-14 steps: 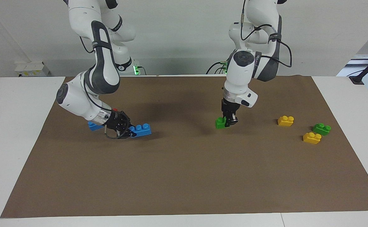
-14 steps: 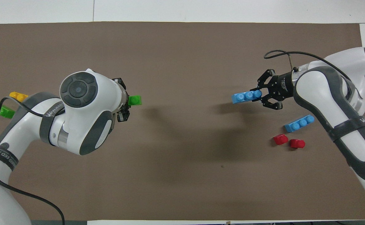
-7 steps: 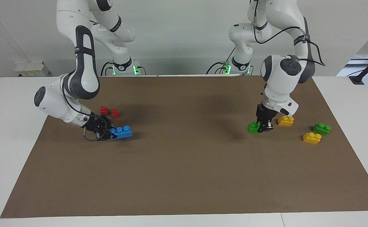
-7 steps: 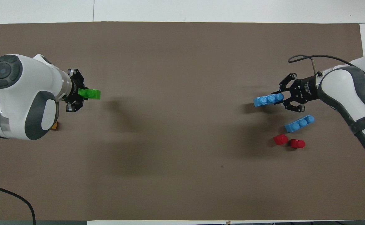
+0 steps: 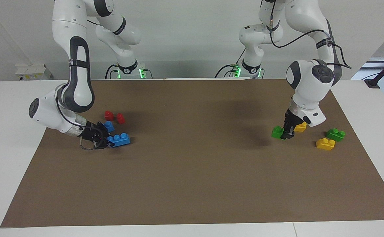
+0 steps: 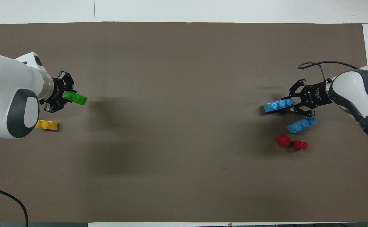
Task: Remove green block with left arm and hold with right
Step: 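Lower the green block with the left gripper while the right gripper lowers blue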
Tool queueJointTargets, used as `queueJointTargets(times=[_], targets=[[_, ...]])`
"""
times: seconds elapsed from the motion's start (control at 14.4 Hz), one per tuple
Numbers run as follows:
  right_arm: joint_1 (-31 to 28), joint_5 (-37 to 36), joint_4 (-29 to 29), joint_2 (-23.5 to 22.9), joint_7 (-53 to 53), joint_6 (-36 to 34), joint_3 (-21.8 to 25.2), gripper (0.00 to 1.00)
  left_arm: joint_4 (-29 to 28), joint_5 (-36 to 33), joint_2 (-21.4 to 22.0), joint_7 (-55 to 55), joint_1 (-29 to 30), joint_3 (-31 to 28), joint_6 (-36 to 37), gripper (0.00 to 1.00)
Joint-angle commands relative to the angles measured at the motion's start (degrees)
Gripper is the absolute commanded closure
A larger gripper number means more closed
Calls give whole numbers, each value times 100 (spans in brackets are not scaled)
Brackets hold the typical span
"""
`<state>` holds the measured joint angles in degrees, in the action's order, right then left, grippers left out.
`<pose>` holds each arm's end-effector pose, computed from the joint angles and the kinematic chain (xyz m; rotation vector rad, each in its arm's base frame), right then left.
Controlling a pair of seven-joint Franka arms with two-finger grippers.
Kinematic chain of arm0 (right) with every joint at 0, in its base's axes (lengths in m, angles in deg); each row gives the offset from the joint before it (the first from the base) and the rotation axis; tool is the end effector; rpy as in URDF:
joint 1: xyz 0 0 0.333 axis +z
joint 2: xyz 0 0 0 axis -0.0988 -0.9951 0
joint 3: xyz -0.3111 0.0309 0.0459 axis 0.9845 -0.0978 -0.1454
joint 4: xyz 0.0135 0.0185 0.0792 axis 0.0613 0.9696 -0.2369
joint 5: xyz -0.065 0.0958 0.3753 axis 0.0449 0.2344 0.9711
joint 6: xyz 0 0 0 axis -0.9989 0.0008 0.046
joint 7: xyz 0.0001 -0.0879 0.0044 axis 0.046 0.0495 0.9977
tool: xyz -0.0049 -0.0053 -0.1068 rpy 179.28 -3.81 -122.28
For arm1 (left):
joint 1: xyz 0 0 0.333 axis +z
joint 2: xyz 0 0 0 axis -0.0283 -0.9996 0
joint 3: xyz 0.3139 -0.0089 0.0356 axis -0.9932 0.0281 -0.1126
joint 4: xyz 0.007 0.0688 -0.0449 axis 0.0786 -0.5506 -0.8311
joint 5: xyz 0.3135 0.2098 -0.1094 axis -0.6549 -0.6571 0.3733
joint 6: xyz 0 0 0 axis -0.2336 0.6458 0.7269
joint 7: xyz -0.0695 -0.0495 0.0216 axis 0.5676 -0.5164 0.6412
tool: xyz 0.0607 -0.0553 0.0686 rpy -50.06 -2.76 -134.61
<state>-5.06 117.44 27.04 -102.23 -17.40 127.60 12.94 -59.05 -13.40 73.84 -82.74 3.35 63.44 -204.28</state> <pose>0.5944 -0.0737 0.2932 -2.1351 1.7153 0.5311 0.5951 -0.0486 0.3928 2.6585 1.5993 0.0812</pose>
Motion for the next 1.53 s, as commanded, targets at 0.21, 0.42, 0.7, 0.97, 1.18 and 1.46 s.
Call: queueJointTargets(times=[0.21,0.42,0.7,0.97,1.18,1.46], targets=[[-26,-42,173,46,121,151,-75,100,-74,84,-418,208,56,44,-297,100],[44,-33,182,46,77,239,-75,100,-57,84,-603,199,82,44,-535,100],[44,-103,120,37,130,178,-66,64,57,23,-770,269,274,44,-789,100],[88,-112,50,177,77,73,-66,2,233,-13,-937,628,468,44,-825,100],[159,-147,-195,389,-89,-471,-58,0,295,-13,-1104,884,538,36,-956,100],[220,-944,-625,942,-38,-1191,-93,0,304,-302,-1254,1008,556,36,-1088,100]])
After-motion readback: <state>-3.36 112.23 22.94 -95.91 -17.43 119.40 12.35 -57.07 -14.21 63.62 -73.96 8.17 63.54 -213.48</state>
